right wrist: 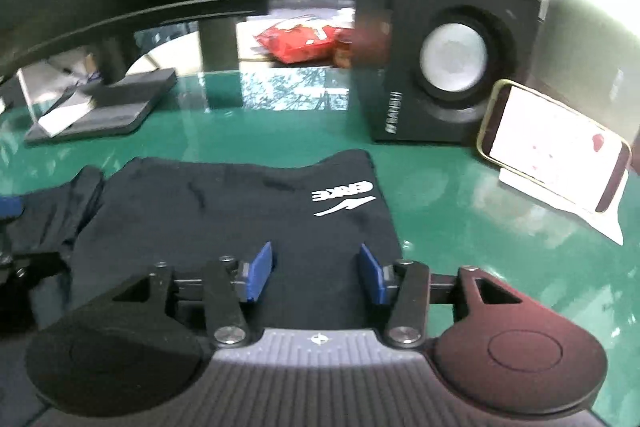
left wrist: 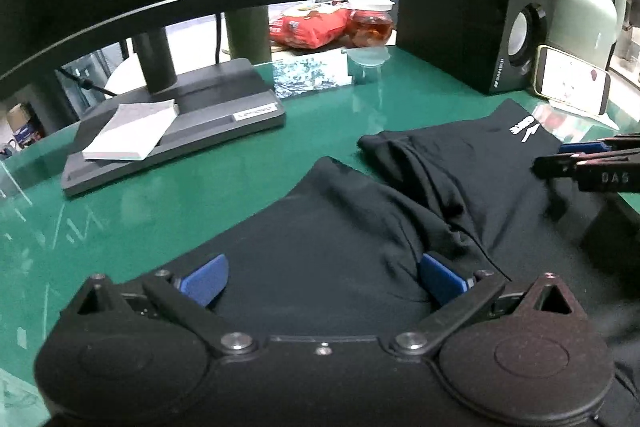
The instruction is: Fold clothes
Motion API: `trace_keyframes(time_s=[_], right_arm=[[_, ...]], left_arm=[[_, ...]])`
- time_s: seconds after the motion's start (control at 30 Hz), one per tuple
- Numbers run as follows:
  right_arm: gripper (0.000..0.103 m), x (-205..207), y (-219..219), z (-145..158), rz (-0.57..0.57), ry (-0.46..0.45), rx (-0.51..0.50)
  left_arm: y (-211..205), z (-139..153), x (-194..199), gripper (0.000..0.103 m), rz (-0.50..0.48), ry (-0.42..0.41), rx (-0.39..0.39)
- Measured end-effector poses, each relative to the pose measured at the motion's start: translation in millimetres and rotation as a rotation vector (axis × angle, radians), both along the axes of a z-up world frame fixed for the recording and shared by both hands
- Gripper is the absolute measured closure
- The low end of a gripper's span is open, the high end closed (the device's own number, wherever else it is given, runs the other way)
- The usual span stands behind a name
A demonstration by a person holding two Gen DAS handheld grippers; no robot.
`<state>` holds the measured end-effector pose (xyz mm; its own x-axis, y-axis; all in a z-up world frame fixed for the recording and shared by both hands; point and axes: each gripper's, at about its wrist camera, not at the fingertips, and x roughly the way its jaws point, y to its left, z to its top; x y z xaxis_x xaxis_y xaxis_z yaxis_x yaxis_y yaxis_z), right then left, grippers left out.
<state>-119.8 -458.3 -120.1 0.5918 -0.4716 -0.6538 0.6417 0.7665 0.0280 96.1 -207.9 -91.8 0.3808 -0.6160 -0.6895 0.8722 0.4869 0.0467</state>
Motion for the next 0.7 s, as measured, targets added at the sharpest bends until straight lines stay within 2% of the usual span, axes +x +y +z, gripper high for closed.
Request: trace_keyframes(time_s=[0.07,0.13,0.17,0.23,0.3,0.33,0.37,0.43,0.5,0.6,0.7], right_arm=[[0.059,-4.8,3.2,4.9,-0.006,-0.031,0.028],[0.06,-12.7,14.3,15.9,0.01,-0.087,0.047],[0.06,-16.7,25.1,23.2,0.029,-0.11,0.037],[0.06,-23.2,62.7,37.6,0.127,-0.159,0.022],[0.06,-21.6,97.2,40.9,0.246,-0.169,0.041],[0.06,-18.9,116.7,40.4,0.314,-0.167,0.053],[0.062,-15.3,136.7,38.2,0.383,-0.154,0.058],[0.063,-5.4,185.6,31.3,0.514,-0.112,0.019],[0.063,1.3,212.4,26.2,0.552,-0.086,-0.033],[0.063,9.1,233.0,19.8,0.588,-0.057,-0.023],[0.063,14.4,250.1,11.2,0.618,-0.002,-0.017]], left_arm=[[14.6,9.3,-0.9,0.0,0.021,-0.088,-0.032],[25.3,15.7,4.4,0.0,0.057,-0.127,-0.041],[36.8,20.7,15.5,0.0,0.112,-0.132,-0.046],[61.6,27.7,46.4,0.0,0.248,-0.092,-0.057],[75.8,28.3,65.8,0.002,0.3,-0.044,-0.073],[79.2,27.4,71.5,0.014,0.305,-0.026,-0.072],[79.6,25.7,74.5,0.039,0.297,-0.011,-0.061],[78.1,21.7,76.9,0.059,0.267,0.024,-0.042],[68.7,16.2,67.2,0.058,0.196,0.061,-0.036],[54.2,9.9,51.4,0.056,0.15,0.017,-0.009],[45.4,5.4,43.5,0.048,0.151,-0.016,0.015]])
